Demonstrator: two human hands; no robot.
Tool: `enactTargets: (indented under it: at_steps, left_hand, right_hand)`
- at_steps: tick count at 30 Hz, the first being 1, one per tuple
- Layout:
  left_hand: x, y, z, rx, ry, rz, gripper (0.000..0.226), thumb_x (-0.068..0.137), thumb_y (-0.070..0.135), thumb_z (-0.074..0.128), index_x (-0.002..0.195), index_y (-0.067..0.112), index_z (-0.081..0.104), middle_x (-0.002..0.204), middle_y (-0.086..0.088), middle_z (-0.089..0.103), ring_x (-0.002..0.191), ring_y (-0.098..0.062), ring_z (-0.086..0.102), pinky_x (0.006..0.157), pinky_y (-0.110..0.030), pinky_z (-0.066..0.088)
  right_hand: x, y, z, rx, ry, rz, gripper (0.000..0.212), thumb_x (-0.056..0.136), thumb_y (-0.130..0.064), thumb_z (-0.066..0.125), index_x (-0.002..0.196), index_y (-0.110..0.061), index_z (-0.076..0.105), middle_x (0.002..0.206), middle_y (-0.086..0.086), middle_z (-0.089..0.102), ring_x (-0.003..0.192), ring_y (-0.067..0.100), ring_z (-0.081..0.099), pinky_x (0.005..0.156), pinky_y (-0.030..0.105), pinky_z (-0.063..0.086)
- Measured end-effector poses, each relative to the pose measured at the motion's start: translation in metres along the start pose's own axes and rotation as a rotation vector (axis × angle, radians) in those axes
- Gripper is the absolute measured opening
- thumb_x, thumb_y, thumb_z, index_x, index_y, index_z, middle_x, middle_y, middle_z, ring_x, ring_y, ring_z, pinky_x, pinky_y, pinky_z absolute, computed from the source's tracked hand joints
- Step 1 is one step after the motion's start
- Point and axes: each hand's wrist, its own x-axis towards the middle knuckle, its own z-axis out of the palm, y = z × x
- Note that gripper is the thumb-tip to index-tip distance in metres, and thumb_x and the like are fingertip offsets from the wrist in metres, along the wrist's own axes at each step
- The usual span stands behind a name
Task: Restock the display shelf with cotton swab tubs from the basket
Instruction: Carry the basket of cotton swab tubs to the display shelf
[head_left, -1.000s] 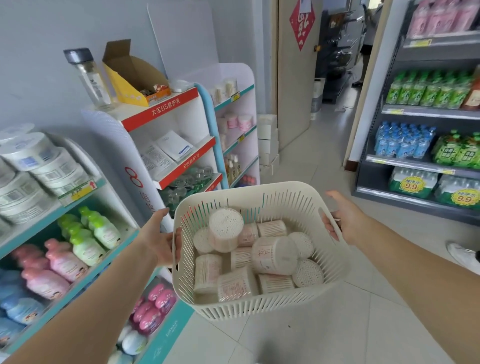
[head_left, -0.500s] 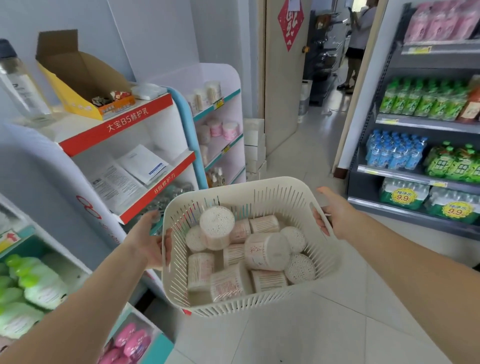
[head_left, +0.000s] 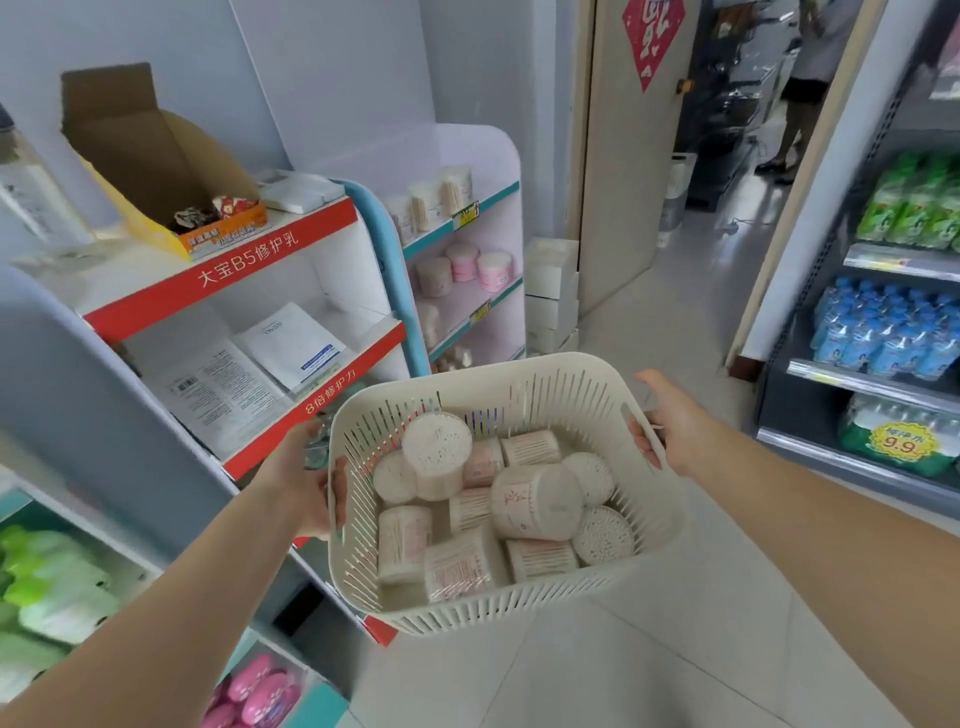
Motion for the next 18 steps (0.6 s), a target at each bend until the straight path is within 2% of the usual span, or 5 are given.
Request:
enactTargets:
  at_steps: [3, 5, 9, 15, 18]
  left_hand:
    - [0.005, -0.003, 0.017, -0.054, 0.054, 0.032, 0.057, 0.058, 0.052, 0.07, 0.097, 0.011, 0.067, 0.079, 0.009, 0.056, 0.054, -0.005, 0.047, 0.058, -0.016, 0.044]
    - [0.009, -0.005, 0.032, -0.098, 0.074, 0.061, 0.061, 0.045, 0.047, 0.076, 0.092, 0.01, 0.069, 0.07, 0.008, 0.054, 0.054, -0.004, 0.045, 0.064, -0.013, 0.042]
    - [0.011, -0.009, 0.055, -0.182, 0.102, 0.107, 0.041, 0.055, 0.044, 0.072, 0.049, 0.005, 0.065, 0.073, 0.007, 0.054, 0.06, -0.005, 0.044, 0.086, -0.012, 0.037]
    - [0.012, -0.016, 0.087, -0.271, 0.193, 0.164, 0.035, 0.061, 0.043, 0.068, 0.069, 0.009, 0.062, 0.069, 0.005, 0.054, 0.057, -0.006, 0.043, 0.091, -0.013, 0.036]
    - [0.018, -0.015, 0.096, -0.297, 0.196, 0.168, 0.038, 0.06, 0.044, 0.069, 0.055, 0.006, 0.066, 0.067, 0.004, 0.054, 0.058, -0.006, 0.044, 0.09, -0.013, 0.036]
  right_hand:
    - [0.029, -0.026, -0.001, -0.058, -0.048, -0.003, 0.05, 0.067, -0.059, 0.057, 0.066, -0.01, 0.05, 0.056, 0.004, 0.047, 0.048, 0.017, 0.038, 0.05, 0.029, 0.033]
    - [0.048, -0.045, -0.004, -0.094, -0.105, -0.005, 0.051, 0.068, -0.059, 0.058, 0.067, -0.009, 0.049, 0.057, 0.004, 0.045, 0.049, 0.017, 0.037, 0.05, 0.029, 0.032]
    - [0.074, -0.076, -0.006, -0.12, -0.171, -0.017, 0.049, 0.071, -0.056, 0.059, 0.064, -0.009, 0.049, 0.056, 0.004, 0.044, 0.048, 0.017, 0.035, 0.049, 0.028, 0.03]
    - [0.108, -0.115, -0.006, -0.188, -0.256, -0.063, 0.041, 0.074, -0.049, 0.058, 0.061, -0.01, 0.052, 0.048, 0.003, 0.045, 0.046, 0.017, 0.036, 0.048, 0.028, 0.03]
    - [0.126, -0.124, -0.004, -0.198, -0.296, -0.06, 0.041, 0.073, -0.05, 0.058, 0.062, -0.011, 0.053, 0.052, 0.004, 0.046, 0.046, 0.017, 0.036, 0.048, 0.028, 0.029]
